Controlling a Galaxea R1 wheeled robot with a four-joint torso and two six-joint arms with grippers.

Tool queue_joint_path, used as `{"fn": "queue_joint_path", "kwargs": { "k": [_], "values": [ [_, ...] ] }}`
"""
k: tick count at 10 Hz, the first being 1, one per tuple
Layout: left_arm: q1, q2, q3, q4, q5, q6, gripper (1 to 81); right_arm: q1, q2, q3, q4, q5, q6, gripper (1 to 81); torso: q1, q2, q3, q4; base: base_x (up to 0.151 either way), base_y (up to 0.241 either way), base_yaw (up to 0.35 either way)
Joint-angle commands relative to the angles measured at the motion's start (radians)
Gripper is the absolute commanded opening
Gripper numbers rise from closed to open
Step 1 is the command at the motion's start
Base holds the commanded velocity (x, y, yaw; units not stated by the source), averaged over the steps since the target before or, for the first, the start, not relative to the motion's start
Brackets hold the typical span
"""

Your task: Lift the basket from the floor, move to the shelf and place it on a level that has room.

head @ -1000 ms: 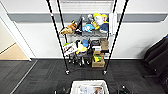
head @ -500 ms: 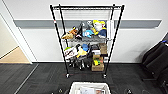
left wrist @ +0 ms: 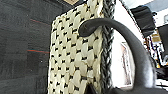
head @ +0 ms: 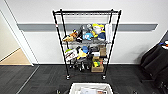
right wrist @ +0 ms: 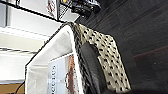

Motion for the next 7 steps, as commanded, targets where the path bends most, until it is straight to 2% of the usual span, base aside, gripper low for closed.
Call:
{"fn": "queue_joint_path", "kwargs": {
  "k": [1, 2, 3, 4, 5, 7],
  "values": [
    [-0.11, -0.107, 0.07, -0.011, 0.001, 0.014, 1.0, 0.087, -0.133, 0.068, 0.006, 0.028, 0.008, 1.0, -0.062, 0.096, -0.001, 0.0, 0.0, 0.0, 0.0],
    [-0.099, -0.097, 0.07, -0.011, -0.001, 0.014, 1.0, 0.077, -0.125, 0.071, 0.004, 0.028, 0.008, 1.0, -0.082, 0.126, 0.002, 0.0, 0.0, 0.0, 0.0],
    [-0.09, -0.086, 0.07, -0.011, -0.001, 0.015, 1.0, 0.072, -0.119, 0.072, 0.006, 0.028, 0.008, 1.0, -0.165, 0.256, 0.194, 0.0, 0.0, 0.0, 0.0],
    [-0.082, -0.078, 0.07, -0.011, -0.003, 0.017, 1.0, 0.068, -0.121, 0.077, 0.004, 0.028, 0.008, 1.0, -0.121, 0.187, 0.108, 0.0, 0.0, 0.0, 0.0],
    [-0.078, -0.074, 0.07, -0.009, -0.005, 0.017, 1.0, 0.064, -0.121, 0.08, 0.004, 0.028, 0.008, 1.0, -0.136, 0.21, 0.122, 0.0, 0.0, 0.0, 0.0],
    [-0.073, -0.073, 0.069, -0.009, -0.007, 0.017, 1.0, 0.061, -0.119, 0.084, 0.004, 0.029, 0.006, 1.0, -0.176, 0.273, 0.186, 0.0, 0.0, 0.0, 0.0]
  ]
}}
